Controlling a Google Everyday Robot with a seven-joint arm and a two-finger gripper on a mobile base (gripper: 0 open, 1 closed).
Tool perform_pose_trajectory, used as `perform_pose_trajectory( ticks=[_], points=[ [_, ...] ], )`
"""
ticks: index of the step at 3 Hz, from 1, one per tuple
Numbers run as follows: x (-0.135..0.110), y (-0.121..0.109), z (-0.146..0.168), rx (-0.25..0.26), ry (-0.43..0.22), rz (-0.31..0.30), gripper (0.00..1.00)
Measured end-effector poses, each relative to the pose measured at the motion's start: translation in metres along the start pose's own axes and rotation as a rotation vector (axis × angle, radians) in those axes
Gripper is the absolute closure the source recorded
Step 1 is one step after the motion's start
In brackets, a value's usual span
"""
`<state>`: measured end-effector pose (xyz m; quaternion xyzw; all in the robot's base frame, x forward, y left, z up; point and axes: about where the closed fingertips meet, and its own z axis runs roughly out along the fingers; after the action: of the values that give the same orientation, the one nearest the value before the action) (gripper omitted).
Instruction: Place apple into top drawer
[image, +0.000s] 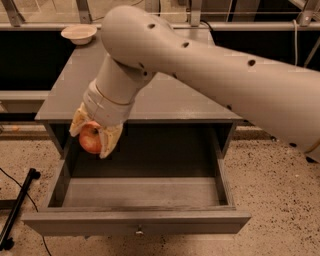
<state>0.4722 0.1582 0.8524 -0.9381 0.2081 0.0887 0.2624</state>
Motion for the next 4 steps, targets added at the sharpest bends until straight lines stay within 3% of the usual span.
perform_pose_trajectory(
  ticks=[2,3,4],
  points=[
    [0.056,0.027,0.09,-0.024,-0.041,-0.033,1.0],
    [0.064,0.037,0.127,-0.03,-0.079,-0.097,1.0],
    [0.046,0.044,0.148,-0.039,-0.108,-0.192,1.0]
  ],
)
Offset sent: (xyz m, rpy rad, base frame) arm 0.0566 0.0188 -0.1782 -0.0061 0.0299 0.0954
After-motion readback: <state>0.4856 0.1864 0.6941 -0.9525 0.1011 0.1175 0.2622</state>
